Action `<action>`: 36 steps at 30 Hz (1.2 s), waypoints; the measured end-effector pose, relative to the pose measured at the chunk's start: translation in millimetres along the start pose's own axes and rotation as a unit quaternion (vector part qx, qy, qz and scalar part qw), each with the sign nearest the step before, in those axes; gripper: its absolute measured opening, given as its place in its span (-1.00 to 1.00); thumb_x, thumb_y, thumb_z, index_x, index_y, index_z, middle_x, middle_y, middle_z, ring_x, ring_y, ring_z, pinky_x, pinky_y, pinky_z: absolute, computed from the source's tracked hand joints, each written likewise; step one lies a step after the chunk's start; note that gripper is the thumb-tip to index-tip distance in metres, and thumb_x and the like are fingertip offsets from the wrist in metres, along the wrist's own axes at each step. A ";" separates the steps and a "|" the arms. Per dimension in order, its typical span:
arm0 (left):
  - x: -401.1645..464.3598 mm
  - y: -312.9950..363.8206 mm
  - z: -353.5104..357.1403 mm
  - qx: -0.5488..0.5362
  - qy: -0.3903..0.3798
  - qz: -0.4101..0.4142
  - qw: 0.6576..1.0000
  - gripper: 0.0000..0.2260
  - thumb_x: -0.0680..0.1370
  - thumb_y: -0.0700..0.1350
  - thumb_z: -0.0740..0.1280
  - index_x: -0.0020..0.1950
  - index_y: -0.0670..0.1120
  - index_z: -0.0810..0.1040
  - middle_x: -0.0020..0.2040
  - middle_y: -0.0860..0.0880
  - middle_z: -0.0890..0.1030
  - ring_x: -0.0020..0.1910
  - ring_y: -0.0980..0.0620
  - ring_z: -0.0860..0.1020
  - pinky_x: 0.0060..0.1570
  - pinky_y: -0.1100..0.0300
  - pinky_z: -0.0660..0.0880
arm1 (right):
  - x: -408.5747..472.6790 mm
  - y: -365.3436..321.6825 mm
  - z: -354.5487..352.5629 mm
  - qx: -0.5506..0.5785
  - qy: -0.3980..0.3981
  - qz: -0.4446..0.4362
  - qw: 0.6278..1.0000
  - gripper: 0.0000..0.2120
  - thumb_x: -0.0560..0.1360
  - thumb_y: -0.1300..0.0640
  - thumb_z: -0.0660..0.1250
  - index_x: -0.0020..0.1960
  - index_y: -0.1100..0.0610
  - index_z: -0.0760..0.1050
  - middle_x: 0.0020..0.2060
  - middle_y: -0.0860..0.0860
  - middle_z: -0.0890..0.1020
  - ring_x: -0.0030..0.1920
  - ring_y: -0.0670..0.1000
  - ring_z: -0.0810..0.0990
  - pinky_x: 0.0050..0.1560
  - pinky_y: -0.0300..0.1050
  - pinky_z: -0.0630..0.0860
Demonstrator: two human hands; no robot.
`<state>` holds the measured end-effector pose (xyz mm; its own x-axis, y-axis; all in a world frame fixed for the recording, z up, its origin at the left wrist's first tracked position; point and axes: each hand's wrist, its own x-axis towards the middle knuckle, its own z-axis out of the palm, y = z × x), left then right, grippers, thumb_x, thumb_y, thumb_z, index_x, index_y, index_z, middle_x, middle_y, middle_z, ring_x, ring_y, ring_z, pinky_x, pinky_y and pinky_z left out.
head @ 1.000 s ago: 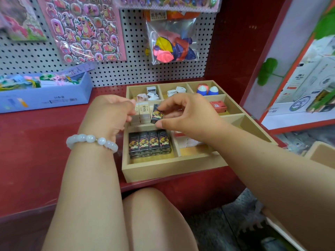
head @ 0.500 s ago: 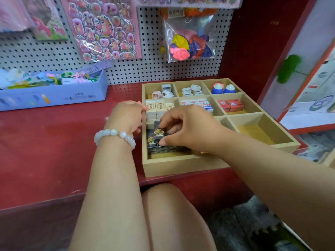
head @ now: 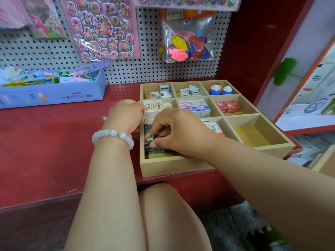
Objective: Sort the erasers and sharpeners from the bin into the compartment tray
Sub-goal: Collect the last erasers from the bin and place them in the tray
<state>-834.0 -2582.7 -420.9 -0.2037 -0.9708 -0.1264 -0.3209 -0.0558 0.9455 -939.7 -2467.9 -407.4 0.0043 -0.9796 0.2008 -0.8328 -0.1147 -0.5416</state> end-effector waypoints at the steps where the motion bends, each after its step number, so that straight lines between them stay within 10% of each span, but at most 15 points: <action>1: 0.3 -0.2 0.5 0.016 0.007 0.012 1.000 -0.87 0.51 -0.04 0.30 -0.14 -0.06 0.59 -0.43 -0.01 0.48 -0.42 -0.04 0.39 -0.23 0.08 0.41 | -2.9 1.1 -1.2 0.001 0.014 -0.006 1.000 -0.81 0.33 0.06 0.53 -0.12 0.12 0.65 -0.08 -0.01 0.61 -0.16 -0.05 0.58 -0.04 -0.09 0.53; 10: -30.0 10.8 7.2 0.268 0.048 0.115 0.955 -0.72 0.59 0.07 0.12 0.19 -0.01 0.49 0.14 -0.15 0.52 0.08 -0.18 0.51 0.08 -0.06 0.48 | -60.5 42.6 -34.5 -0.089 0.123 0.003 0.988 -0.64 0.36 -0.11 0.46 0.06 0.06 0.56 0.01 -0.06 0.53 0.07 -0.10 0.45 0.10 -0.30 0.31; 19: -36.2 13.3 37.6 0.169 -0.087 0.040 0.981 -0.61 0.59 0.13 0.11 0.35 -0.01 0.39 0.38 -0.11 0.36 0.25 -0.15 0.43 0.31 -0.13 0.33 | -86.5 85.4 -57.8 -0.180 0.110 0.020 0.977 -0.31 0.29 -0.41 0.21 0.16 0.09 0.52 0.15 -0.01 0.53 0.21 -0.01 0.45 0.26 -0.08 0.35; 27: -42.5 20.5 54.6 0.123 -0.061 0.110 0.984 -0.83 0.63 -0.03 0.14 -0.12 -0.04 0.39 -0.20 0.04 0.39 -0.30 0.13 0.33 -0.28 0.20 0.27 | -81.6 98.9 -63.5 -0.260 0.116 0.036 0.958 -0.32 0.38 -0.42 0.07 0.15 0.10 0.52 0.11 0.00 0.56 0.16 0.04 0.49 0.21 -0.02 0.39; 30: -55.7 17.8 63.5 0.235 -0.089 0.087 0.964 -0.59 0.57 0.17 0.13 0.24 -0.08 0.42 0.25 -0.13 0.40 0.12 -0.06 0.47 0.09 0.00 0.44 | -82.6 96.6 -56.3 -0.307 0.129 0.066 0.941 -0.34 0.48 -0.38 -0.05 0.16 0.08 0.54 0.09 -0.03 0.59 0.13 0.06 0.53 0.13 0.02 0.45; 32: -67.3 12.4 74.7 0.392 -0.062 0.077 0.915 -0.37 0.53 0.29 0.05 0.47 -0.08 0.22 0.49 -0.21 0.13 0.43 -0.24 0.20 0.34 -0.16 0.27 | -84.9 96.3 -53.3 -0.312 0.132 0.093 0.936 -0.32 0.52 -0.35 -0.13 0.20 0.08 0.53 0.11 -0.03 0.60 0.15 0.06 0.53 0.11 0.01 0.46; 36: -86.1 9.1 85.4 0.474 0.008 0.115 0.873 -0.31 0.52 0.35 -0.06 0.51 -0.06 0.11 0.53 -0.25 0.03 0.47 -0.25 0.10 0.31 -0.14 0.31 | -94.6 96.8 -51.4 -0.281 0.135 0.111 0.944 -0.31 0.55 -0.32 -0.22 0.25 0.06 0.49 0.15 -0.04 0.60 0.20 0.03 0.53 0.13 -0.03 0.45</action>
<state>-898.4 -2479.7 -427.0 -0.3531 -0.9345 0.0459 -0.8960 0.3519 0.2708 -1049.1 -2377.8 -436.8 -0.2819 -0.8832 0.3749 -0.9593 0.2673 -0.0916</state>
